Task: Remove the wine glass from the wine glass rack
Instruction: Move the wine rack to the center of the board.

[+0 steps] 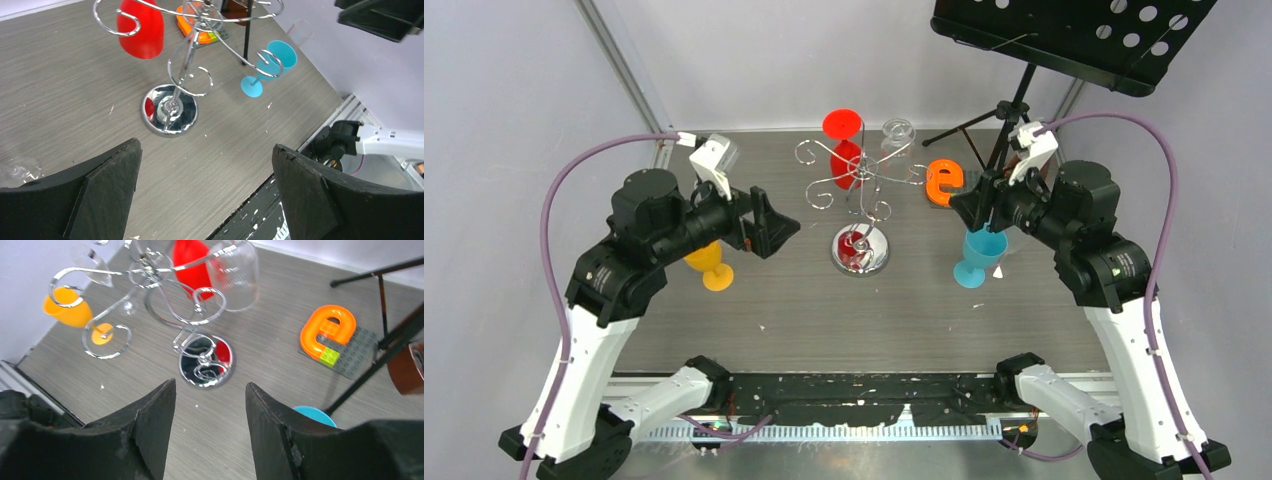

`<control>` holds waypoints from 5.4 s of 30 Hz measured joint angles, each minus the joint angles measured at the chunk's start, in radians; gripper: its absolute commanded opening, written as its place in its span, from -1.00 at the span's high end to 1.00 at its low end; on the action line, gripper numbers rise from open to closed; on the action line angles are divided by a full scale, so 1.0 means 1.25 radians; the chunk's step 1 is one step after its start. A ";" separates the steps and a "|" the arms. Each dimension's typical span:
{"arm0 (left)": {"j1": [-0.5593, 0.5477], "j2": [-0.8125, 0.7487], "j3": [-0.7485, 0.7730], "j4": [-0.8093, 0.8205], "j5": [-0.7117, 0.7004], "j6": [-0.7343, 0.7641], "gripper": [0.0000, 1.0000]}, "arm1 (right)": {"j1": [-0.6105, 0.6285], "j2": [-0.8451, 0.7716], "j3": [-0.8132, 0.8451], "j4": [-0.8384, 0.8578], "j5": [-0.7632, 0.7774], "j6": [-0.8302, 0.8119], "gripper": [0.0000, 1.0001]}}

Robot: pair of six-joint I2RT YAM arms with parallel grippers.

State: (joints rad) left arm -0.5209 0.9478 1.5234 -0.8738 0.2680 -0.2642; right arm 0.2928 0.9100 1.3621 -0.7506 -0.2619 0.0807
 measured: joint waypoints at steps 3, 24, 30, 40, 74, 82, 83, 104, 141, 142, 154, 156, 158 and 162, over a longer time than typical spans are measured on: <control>0.037 0.009 -0.017 0.030 0.013 -0.021 -0.99 | 0.025 0.014 0.017 0.033 -0.017 0.021 -0.19; 0.243 -0.156 -0.357 0.117 0.117 -0.133 -0.98 | 0.331 0.334 0.221 0.161 0.221 0.068 -0.20; 0.244 -0.192 -0.452 0.120 0.141 -0.139 -0.99 | 0.369 0.399 0.266 0.175 0.309 0.070 -0.19; 0.244 -0.226 -0.504 0.119 0.151 -0.111 -0.99 | 0.432 0.473 0.285 0.193 0.476 0.090 -0.13; 0.244 -0.259 -0.533 0.097 0.151 -0.055 -0.99 | 0.482 0.509 0.161 0.387 0.701 0.088 0.14; 0.244 -0.259 -0.533 0.097 0.151 -0.055 -0.99 | 0.491 0.506 0.153 0.410 0.717 0.064 0.16; 0.244 -0.259 -0.533 0.097 0.151 -0.055 -0.99 | 0.492 0.506 0.153 0.414 0.719 0.060 0.21; 0.244 -0.262 -0.533 0.075 0.151 -0.055 -0.99 | 0.494 0.455 0.083 0.467 0.720 0.016 0.88; 0.244 -0.287 -0.294 0.006 0.149 -0.120 -0.99 | 0.494 0.198 -0.070 0.354 0.394 -0.077 0.87; 0.244 -0.285 -0.290 0.007 0.149 -0.125 -0.99 | 0.494 0.190 -0.076 0.353 0.392 -0.075 0.86; 0.244 -0.186 -0.264 0.089 0.166 -0.192 -0.99 | 0.494 0.179 -0.089 0.353 0.389 -0.072 0.68; 0.244 -0.167 -0.261 0.103 0.171 -0.202 -0.99 | 0.494 0.179 -0.089 0.353 0.389 -0.072 0.61; 0.244 -0.143 -0.255 0.116 0.177 -0.207 -0.99 | 0.494 0.179 -0.089 0.353 0.390 -0.071 0.55; 0.244 -0.108 -0.250 0.154 0.191 -0.223 -0.99 | 0.494 0.180 -0.089 0.354 0.393 -0.070 0.33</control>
State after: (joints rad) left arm -0.2153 0.8131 1.2114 -0.6811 0.5064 -0.5430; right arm 0.9100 1.1347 1.2510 -0.3080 0.2291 -0.0074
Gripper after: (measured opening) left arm 0.995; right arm 0.252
